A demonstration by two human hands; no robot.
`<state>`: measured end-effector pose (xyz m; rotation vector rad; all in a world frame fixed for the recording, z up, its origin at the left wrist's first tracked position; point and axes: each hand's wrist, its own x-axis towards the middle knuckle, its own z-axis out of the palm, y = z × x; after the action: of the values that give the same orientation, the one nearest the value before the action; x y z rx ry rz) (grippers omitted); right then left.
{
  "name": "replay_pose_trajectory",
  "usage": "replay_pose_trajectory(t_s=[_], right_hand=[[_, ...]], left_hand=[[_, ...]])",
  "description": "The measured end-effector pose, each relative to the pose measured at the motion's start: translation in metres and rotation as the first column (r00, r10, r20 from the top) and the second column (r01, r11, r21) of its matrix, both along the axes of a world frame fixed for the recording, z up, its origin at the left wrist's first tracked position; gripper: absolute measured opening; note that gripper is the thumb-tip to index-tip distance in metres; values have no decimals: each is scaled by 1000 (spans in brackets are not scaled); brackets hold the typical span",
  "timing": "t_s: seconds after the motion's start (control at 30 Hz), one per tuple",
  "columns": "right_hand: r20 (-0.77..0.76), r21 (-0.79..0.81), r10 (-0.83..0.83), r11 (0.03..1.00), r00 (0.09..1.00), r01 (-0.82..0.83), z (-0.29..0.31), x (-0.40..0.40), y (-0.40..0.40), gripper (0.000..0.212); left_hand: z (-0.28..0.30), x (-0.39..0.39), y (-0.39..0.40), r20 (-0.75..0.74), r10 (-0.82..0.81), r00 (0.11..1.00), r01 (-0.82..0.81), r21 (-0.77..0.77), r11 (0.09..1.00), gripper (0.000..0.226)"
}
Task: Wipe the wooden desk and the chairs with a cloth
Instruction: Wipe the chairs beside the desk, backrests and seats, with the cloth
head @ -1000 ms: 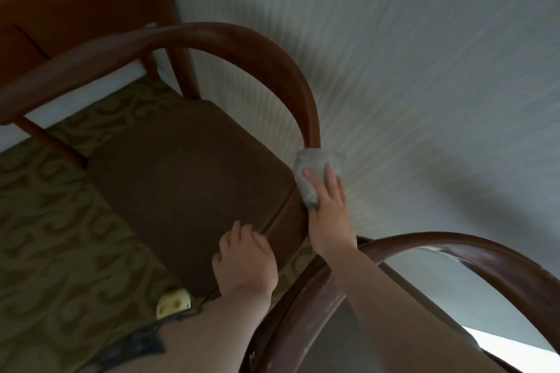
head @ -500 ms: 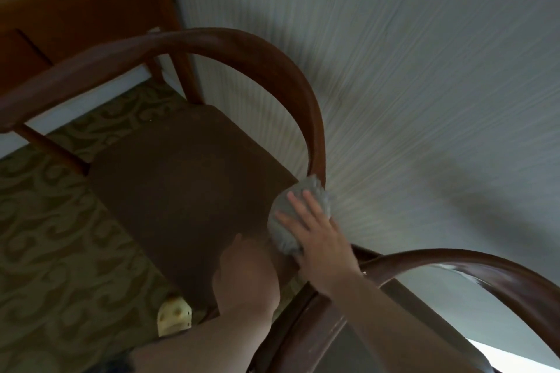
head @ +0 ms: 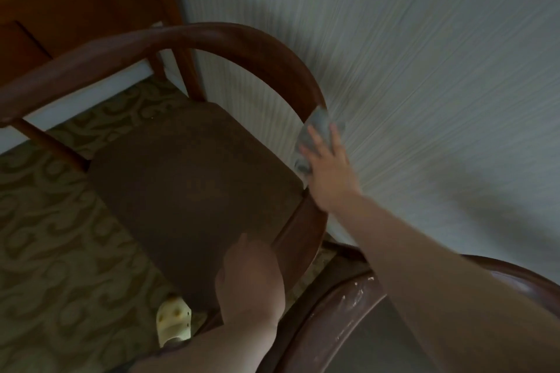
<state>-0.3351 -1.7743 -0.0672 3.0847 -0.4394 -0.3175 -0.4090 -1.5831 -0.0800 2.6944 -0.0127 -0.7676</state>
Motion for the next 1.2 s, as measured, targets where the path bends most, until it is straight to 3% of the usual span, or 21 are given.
replay_pose_trajectory(t_s=[0.1,0.2,0.33,0.53,0.6,0.7,0.83,0.9,1.0,1.1,1.2], right_hand=[[87,235,-223,952,971,198,9,26,-1,57],[154,384,-393,869,906,312,8,-20,41,58],[101,344,-230,921,968,182,5,-75,60,67],[32,232,-38,972,999,29,8,21,-13,55],[9,182,-53,982,999,50,16,38,-14,49],[43,287,-139,950,989,121,20,9,5,53],[22,361,-48,932,999,37,11,-60,26,62],[-49,346,16,938,999,2,14,-44,2,62],[-37,361,-74,929,997,82,16,5,-15,53],[25,283,-223,936,974,207,6,13,14,47],[56,190,-158,971,986,145,-4,-37,52,45]], left_hand=[[0,1,1,9,-14,1000,14,0,1000,49],[0,0,0,2,-20,1000,20,10,1000,49],[3,1,-2,-16,-8,1000,8,2,1000,50],[2,1,-1,4,-8,1000,8,1,1000,51],[-1,1,-1,14,-13,1000,13,-2,1000,51],[-5,0,-1,15,-13,1000,13,-4,1000,51],[-5,0,0,30,-23,999,23,-11,1000,51],[-6,0,-1,22,-25,999,26,-18,999,50],[-7,0,-1,23,-29,999,30,-32,999,50],[-8,0,0,42,-28,999,29,-27,999,50],[-8,1,-1,34,-29,999,30,-24,999,49]])
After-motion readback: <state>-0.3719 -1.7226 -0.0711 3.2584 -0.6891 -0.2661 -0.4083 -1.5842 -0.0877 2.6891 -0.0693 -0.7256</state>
